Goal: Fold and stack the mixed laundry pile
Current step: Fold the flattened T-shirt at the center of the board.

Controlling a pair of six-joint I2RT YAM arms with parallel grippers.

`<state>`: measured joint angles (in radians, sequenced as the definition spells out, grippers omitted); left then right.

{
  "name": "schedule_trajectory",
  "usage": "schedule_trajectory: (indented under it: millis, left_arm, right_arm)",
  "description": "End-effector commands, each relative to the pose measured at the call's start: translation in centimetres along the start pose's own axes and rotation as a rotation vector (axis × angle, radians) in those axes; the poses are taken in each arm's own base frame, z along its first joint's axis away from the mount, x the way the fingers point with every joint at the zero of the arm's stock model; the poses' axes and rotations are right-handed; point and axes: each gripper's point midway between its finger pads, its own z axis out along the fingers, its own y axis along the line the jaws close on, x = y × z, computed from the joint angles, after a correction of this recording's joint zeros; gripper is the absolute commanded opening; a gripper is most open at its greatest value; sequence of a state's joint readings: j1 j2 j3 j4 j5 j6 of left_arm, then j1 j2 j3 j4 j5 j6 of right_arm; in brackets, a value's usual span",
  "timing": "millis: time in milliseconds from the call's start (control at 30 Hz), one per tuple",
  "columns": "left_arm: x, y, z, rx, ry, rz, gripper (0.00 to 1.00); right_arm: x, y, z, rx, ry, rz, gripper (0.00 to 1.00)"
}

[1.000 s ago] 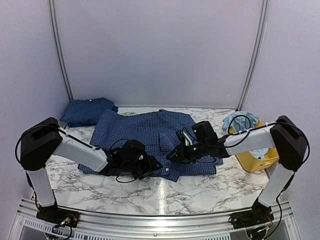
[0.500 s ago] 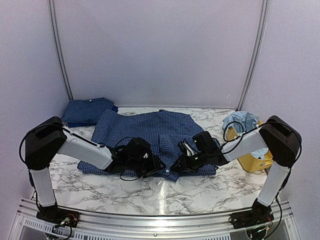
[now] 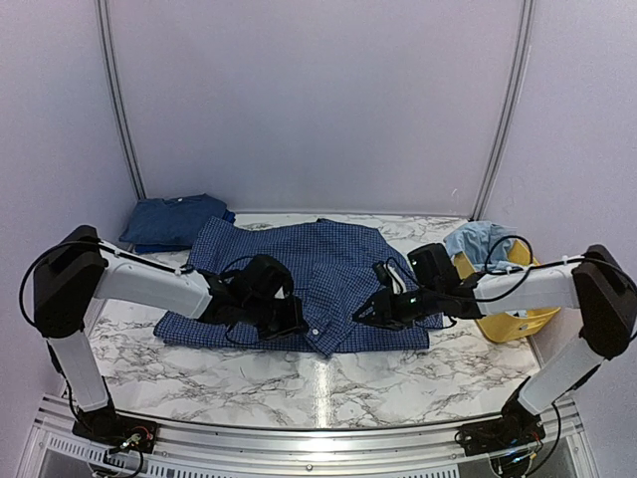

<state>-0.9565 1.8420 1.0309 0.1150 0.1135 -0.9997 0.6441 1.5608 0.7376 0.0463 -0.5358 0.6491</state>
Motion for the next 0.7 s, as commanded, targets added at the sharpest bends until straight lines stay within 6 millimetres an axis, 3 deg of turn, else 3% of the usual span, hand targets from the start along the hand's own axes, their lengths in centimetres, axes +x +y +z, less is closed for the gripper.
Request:
schedule_trajectory:
  millis: [0,133,200,300,567,667]
  left_arm:
    - [-0.8,3.0,-3.1,-0.142,0.084,0.097,0.00]
    - [-0.2,6.1,-4.3,-0.232,0.258,0.180,0.00]
    - [0.1,8.7,-5.0,-0.325,0.350,0.217,0.00]
    - [-0.7,11.2,-6.6,-0.397,0.388,0.230,0.00]
    - [-3.3,18.1,-11.3,-0.630,0.465,0.260,0.00]
    - [-5.6,20.7,-12.9,-0.727,0.444,0.257,0.00]
  right_arm:
    - [1.4,-3.3,-2.4,0.108,0.023,0.009,0.42]
    - [3.9,-6.7,-3.0,0.186,0.062,0.067,0.41]
    - [4.8,-8.3,-3.2,0.225,0.066,0.095,0.41]
    - [5.9,-10.2,-3.5,0.265,0.080,0.137,0.41]
    - [7.1,-11.6,-3.5,0.302,0.101,0.167,0.40]
    - [7.4,-11.8,-3.6,0.307,0.104,0.176,0.40]
